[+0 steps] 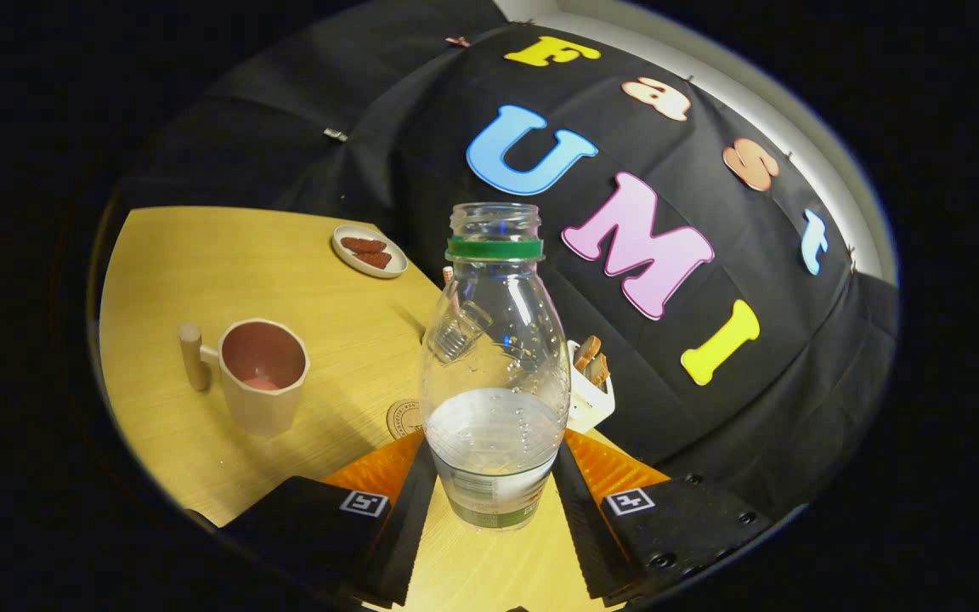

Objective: Take the bottle from table, then pour the juice into the cup, finally place the bottle on the coaster

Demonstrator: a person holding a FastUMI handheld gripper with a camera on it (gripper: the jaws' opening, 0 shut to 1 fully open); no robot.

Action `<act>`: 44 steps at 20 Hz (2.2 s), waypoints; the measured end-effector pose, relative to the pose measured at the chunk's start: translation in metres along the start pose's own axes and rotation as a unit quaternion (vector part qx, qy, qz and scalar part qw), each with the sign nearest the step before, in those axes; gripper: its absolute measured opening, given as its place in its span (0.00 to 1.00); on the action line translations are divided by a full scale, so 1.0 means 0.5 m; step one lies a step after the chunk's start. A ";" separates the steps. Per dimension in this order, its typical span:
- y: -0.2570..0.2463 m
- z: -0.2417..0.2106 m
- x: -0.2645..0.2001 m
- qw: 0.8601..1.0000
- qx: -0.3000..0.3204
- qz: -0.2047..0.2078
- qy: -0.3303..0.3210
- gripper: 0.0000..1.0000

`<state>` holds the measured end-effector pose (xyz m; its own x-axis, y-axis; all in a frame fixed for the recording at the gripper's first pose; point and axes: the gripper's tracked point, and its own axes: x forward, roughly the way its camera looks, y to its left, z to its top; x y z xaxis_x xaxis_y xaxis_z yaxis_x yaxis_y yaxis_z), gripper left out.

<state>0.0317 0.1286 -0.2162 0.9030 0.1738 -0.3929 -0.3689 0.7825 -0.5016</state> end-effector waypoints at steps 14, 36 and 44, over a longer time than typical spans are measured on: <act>0.056 -0.019 0.036 0.969 -0.240 0.021 0.053 0.77; 0.083 -0.038 0.074 0.902 -0.421 0.055 0.078 0.77; 0.063 -0.022 0.086 0.884 -0.458 0.052 0.074 0.77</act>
<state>0.0564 0.1539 -0.2573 0.8404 0.0838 -0.5354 -0.5323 -0.0576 -0.8446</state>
